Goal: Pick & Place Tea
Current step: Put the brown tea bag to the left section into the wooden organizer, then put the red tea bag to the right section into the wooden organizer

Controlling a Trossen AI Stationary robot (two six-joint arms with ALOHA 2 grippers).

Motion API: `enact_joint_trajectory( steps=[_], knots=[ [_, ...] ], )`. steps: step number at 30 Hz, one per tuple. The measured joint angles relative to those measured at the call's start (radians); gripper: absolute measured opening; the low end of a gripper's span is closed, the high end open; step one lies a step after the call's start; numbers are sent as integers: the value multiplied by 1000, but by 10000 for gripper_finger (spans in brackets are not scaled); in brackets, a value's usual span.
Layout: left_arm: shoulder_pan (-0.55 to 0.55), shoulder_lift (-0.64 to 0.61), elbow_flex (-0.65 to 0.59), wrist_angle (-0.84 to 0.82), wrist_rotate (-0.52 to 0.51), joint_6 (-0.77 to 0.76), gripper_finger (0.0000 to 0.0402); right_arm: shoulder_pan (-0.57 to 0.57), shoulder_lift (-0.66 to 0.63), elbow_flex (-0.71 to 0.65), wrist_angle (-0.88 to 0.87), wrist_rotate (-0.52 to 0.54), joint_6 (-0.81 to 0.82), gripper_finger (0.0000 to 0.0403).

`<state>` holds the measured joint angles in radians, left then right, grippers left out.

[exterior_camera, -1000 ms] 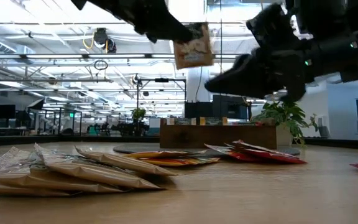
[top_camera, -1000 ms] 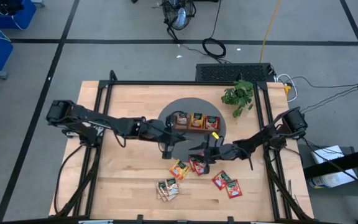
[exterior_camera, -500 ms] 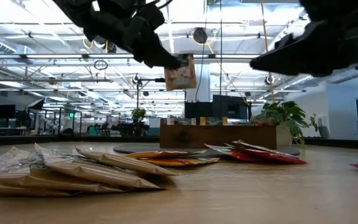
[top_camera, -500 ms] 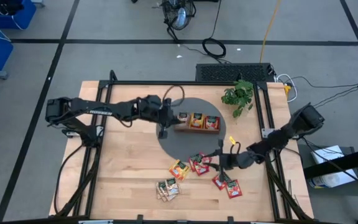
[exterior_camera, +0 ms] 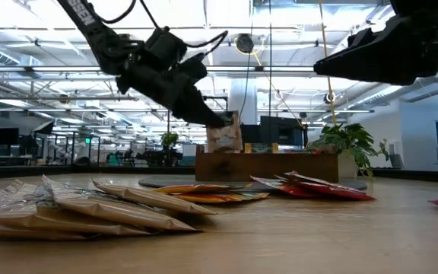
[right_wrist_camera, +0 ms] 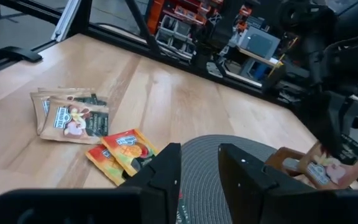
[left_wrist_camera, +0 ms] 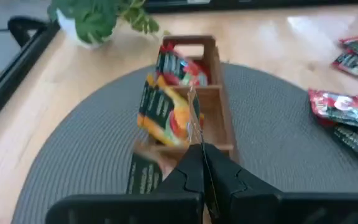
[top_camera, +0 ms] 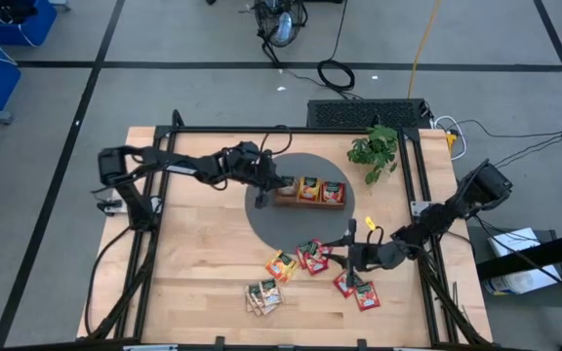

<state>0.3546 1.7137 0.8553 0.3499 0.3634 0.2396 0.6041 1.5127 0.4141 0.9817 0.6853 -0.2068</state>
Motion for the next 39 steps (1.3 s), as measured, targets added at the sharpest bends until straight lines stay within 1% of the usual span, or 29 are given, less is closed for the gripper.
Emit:
enact_joint_trajectory(
  steps=[5, 14, 17, 24, 28, 33, 36, 39],
  knots=[
    [20, 58, -1, -9, -2, 2, 1, -2, 0, 0, 1, 1, -21, 93],
    [17, 95, 1, 2, -19, 26, 4, -11, 0, 0, 0, 2, -23, 93],
    [14, 95, 1, 4, -56, 12, 27, -11, 0, 0, 1, 1, -23, 93],
    [10, 87, -1, 6, -55, 4, 107, -11, 0, 0, 0, -1, -23, 93],
    [11, 86, 2, 22, -60, 5, 140, -11, 0, 0, 0, -1, -23, 93],
    [11, 86, 40, 24, -84, 10, 162, -11, 0, 0, 0, -1, -42, 93],
    [11, 79, 71, 12, -110, 11, 165, -12, 0, 0, 0, -1, -42, 93],
    [11, 35, 113, -42, -109, 2, 164, -12, 0, 0, 0, -1, -43, 93]
  ],
)
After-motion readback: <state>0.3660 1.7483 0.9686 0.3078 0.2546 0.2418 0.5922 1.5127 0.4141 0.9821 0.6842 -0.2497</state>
